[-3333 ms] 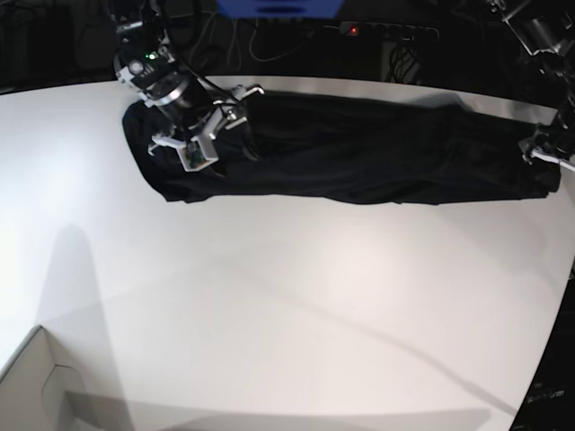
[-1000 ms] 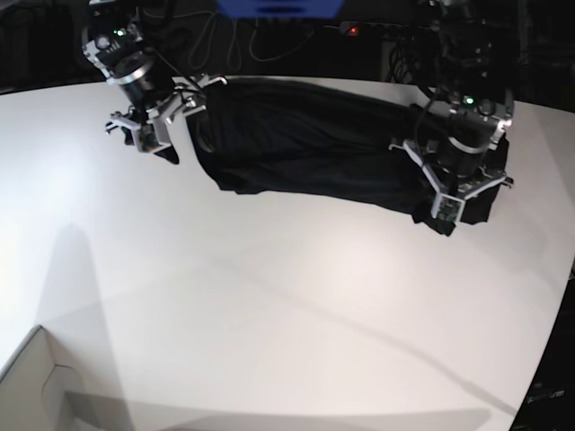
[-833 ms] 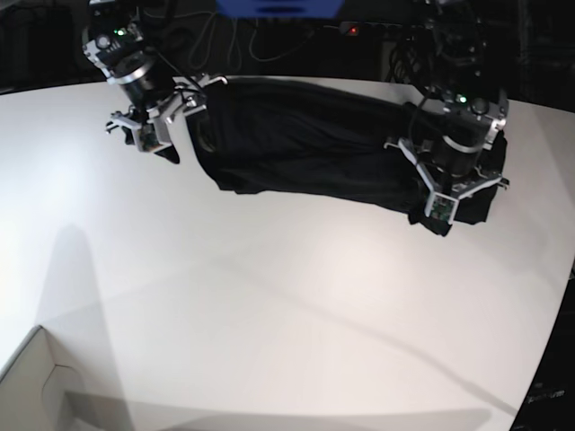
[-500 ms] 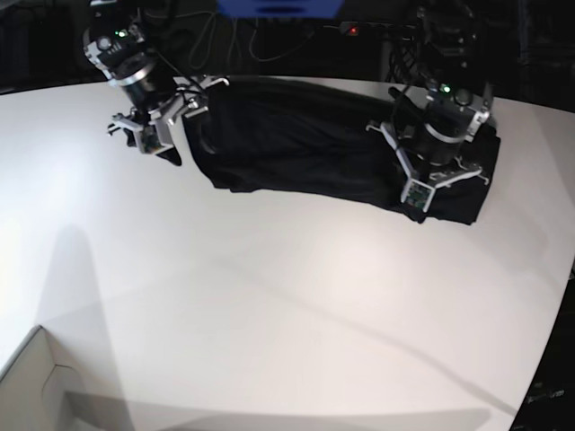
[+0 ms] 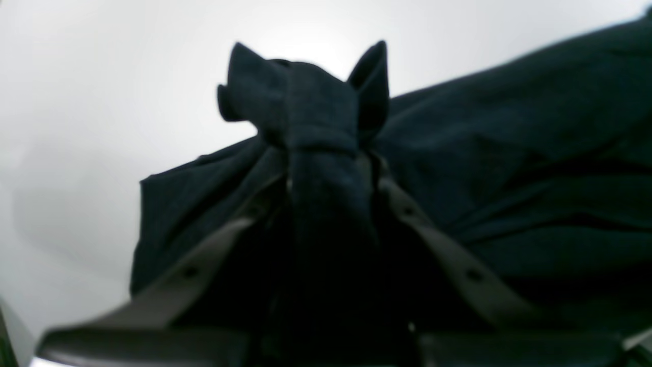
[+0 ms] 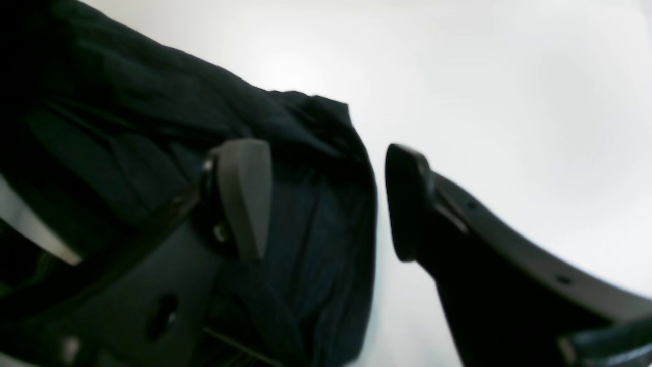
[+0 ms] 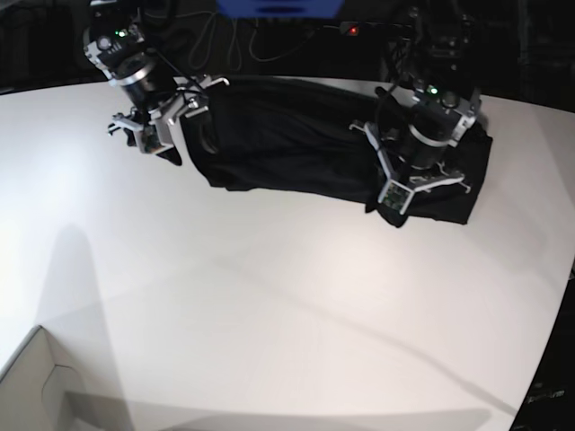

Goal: Layout the t-shirt on the table in an organized manner, then fold the t-shirt properly
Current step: 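Lay the folded end onto the strip and press it with the left gripper, then release the shirt and raise both grippers away from the bundle, then grasp the strip end with the right gripper and fold it toward the left gripper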

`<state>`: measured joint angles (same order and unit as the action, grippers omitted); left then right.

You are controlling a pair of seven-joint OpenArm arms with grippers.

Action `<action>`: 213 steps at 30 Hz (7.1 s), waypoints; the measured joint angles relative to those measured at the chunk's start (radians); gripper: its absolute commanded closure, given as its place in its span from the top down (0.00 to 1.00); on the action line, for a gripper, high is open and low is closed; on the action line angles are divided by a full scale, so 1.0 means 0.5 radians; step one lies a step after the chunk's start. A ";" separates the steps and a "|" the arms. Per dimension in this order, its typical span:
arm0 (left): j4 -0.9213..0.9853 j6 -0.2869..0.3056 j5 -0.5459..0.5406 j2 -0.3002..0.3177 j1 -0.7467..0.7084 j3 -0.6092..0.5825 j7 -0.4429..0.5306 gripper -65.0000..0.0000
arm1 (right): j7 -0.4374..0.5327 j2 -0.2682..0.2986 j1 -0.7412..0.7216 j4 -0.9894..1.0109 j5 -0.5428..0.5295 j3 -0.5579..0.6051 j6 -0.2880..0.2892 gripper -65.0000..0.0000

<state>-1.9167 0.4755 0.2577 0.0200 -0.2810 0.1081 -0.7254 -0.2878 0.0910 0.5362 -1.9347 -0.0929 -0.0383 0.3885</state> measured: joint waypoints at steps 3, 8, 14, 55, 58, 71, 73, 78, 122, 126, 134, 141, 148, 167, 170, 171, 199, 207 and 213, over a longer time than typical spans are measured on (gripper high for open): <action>0.000 -0.001 0.001 0.018 -0.006 -0.051 -0.007 0.01 | -0.001 0.001 0.000 0.000 0.000 0.000 0.000 0.56; 0.000 -0.001 0.002 0.018 -0.006 -0.052 -0.008 0.03 | 0.000 0.000 0.006 0.000 0.000 0.000 0.000 0.56; 0.000 0.001 0.002 0.021 -0.006 -0.052 -0.008 0.27 | -0.001 0.000 0.010 -0.001 0.000 0.000 0.000 0.56; 0.008 0.002 -0.945 -0.018 0.136 0.850 -0.031 0.37 | -0.001 -0.001 0.004 -0.001 0.000 0.000 0.001 0.56; 0.035 0.007 -0.997 0.002 0.131 0.845 -0.034 0.37 | -0.001 -0.002 0.003 -0.001 0.000 0.001 0.000 0.56; 0.352 0.001 -1.018 0.036 0.117 0.661 -0.015 0.37 | -0.002 0.000 0.001 -0.002 0.000 0.004 0.000 0.56; 0.343 -0.002 -1.050 0.068 0.056 0.526 0.002 0.37 | 0.000 -0.002 0.000 -0.002 -0.001 0.004 0.000 0.56; 0.223 0.001 -1.032 0.103 -0.121 0.208 -0.024 0.37 | -0.002 -0.002 0.005 -0.002 -0.001 0.004 0.000 0.56; 0.887 0.014 -1.332 0.508 0.074 1.468 -0.001 0.37 | -0.075 -0.275 -0.074 0.455 -0.020 -0.361 -0.008 0.65; 0.891 0.014 -1.334 0.509 0.082 1.463 0.005 0.37 | -0.075 -0.293 -0.074 0.455 -0.019 -0.322 -0.013 0.64; 0.893 0.014 -1.318 0.507 0.121 1.463 0.008 0.37 | -0.087 -0.398 -0.068 0.462 -0.016 -0.108 -0.014 0.39; 0.899 0.014 -1.318 0.497 0.104 1.457 0.002 0.37 | -0.134 -0.392 -0.078 0.462 -0.014 -0.075 -0.014 0.00; 1.048 0.010 -1.305 0.514 0.195 1.261 0.002 0.37 | -0.138 -0.386 -0.078 0.281 0.002 -0.078 -0.002 0.00; 1.158 0.005 -1.146 0.431 0.302 0.996 0.108 0.37 | -0.139 -0.375 -0.091 -0.054 0.009 0.263 -0.005 0.00; 1.109 0.008 -1.159 0.404 0.256 0.982 0.137 0.37 | -0.143 -0.371 -0.160 -0.054 0.008 0.410 -0.006 0.00; 1.088 0.008 -1.160 0.401 0.231 0.981 0.135 0.37 | -0.143 -0.370 -0.192 -0.054 0.008 0.450 -0.007 0.00; 0.883 0.015 -1.170 0.365 -0.024 0.973 0.146 0.37 | -0.150 -0.454 -1.213 0.874 0.240 1.656 -0.014 0.00; 0.878 0.017 -1.176 0.358 -0.040 0.975 0.151 0.37 | -0.144 -0.459 -1.433 1.031 0.238 1.872 -0.014 0.07; 0.871 0.062 -1.154 0.370 -0.073 0.894 0.206 0.37 | 0.072 -0.458 -1.537 1.082 0.238 1.871 -0.014 0.14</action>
<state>-1.4815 0.5064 -0.3191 0.2050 -0.3176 0.5552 -0.6224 -0.2516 -0.1379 -0.2325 -1.3937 0.0261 0.8970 0.3817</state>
